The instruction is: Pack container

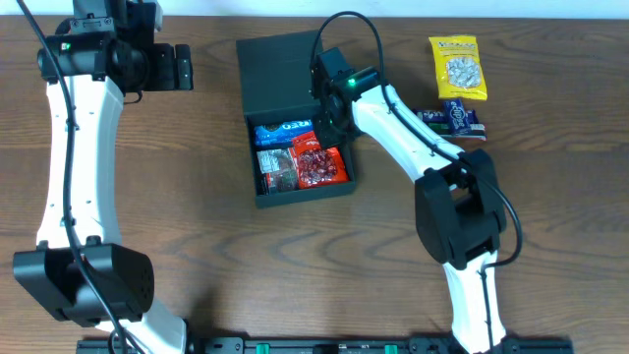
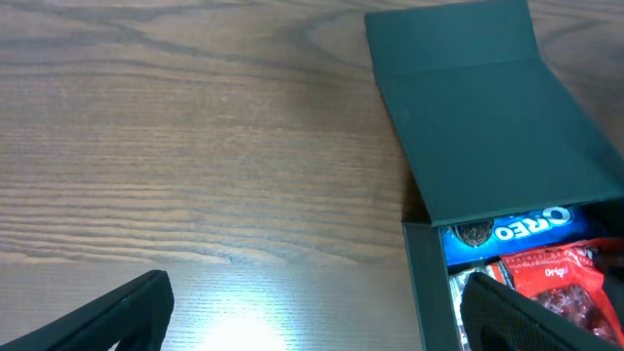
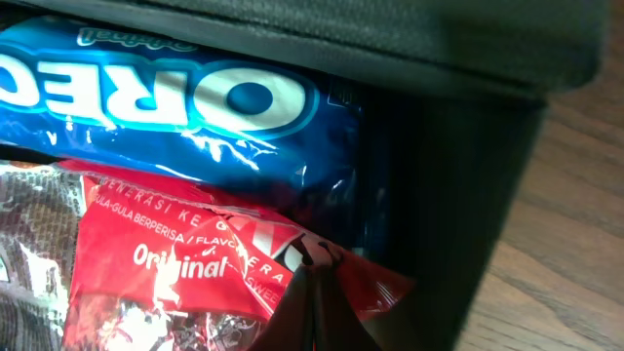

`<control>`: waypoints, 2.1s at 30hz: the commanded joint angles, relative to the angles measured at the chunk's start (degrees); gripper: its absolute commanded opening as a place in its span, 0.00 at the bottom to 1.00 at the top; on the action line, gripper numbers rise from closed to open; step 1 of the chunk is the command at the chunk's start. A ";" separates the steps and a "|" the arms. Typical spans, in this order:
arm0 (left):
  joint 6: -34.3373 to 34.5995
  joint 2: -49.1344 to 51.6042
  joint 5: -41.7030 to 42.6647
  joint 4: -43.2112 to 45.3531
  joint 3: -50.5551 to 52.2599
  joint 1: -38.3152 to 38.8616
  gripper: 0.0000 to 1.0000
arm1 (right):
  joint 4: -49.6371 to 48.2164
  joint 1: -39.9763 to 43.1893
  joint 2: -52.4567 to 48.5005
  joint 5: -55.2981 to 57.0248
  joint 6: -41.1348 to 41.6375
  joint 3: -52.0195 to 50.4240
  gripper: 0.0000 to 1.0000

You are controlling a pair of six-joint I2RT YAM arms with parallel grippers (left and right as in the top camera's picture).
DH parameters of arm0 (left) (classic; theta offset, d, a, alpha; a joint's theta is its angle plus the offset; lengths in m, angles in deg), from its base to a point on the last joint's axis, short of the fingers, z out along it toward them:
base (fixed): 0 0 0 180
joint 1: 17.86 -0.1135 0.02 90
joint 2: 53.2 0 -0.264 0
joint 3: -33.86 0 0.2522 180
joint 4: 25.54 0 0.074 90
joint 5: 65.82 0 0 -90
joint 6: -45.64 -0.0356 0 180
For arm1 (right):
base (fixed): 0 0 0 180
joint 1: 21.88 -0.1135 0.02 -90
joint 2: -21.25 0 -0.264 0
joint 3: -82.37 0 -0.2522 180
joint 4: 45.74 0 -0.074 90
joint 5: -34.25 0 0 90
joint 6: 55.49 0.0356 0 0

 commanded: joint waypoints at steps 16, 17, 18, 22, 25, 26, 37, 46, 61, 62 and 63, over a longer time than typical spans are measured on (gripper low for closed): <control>0.87 2.56 0.33 -1.66 -0.07 0.02 0.95 | 5.16 0.22 14.91 -1.95 1.03 5.57 0.01; 1.22 3.32 0.37 -1.99 -0.07 0.04 0.95 | 5.09 0.57 16.68 -1.79 1.03 5.57 0.01; 1.20 4.20 0.94 -2.40 -0.07 0.09 0.95 | 5.27 1.11 18.38 -1.73 1.01 5.40 0.01; 1.20 8.20 5.20 -3.30 -0.04 0.46 0.95 | 9.25 4.26 20.83 -1.77 1.05 3.87 0.01; 1.20 11.56 8.07 -3.48 -0.04 0.74 0.95 | 10.58 7.06 20.70 -2.01 2.67 -0.46 0.01; 1.20 12.79 8.90 -3.50 -0.07 0.87 0.95 | 9.97 7.82 20.68 -2.03 3.65 -2.58 0.01; 4.02 21.00 11.65 -3.50 -0.04 4.52 0.95 | -0.24 11.41 20.61 -11.93 6.64 -22.40 0.02; 8.28 22.51 9.62 -4.13 -0.04 4.85 0.06 | -2.99 10.23 20.59 -12.72 7.06 -24.68 0.01; 11.06 26.27 9.22 -2.34 0.37 8.90 0.06 | -3.85 7.28 20.48 -17.40 7.06 -25.55 0.01; 11.06 26.27 9.22 -2.12 0.37 9.05 0.06 | -3.72 7.15 20.48 -17.38 7.04 -25.62 0.01; 11.06 26.27 9.20 -1.95 0.37 9.25 0.06 | -3.41 7.04 20.48 -17.42 7.04 -25.64 0.01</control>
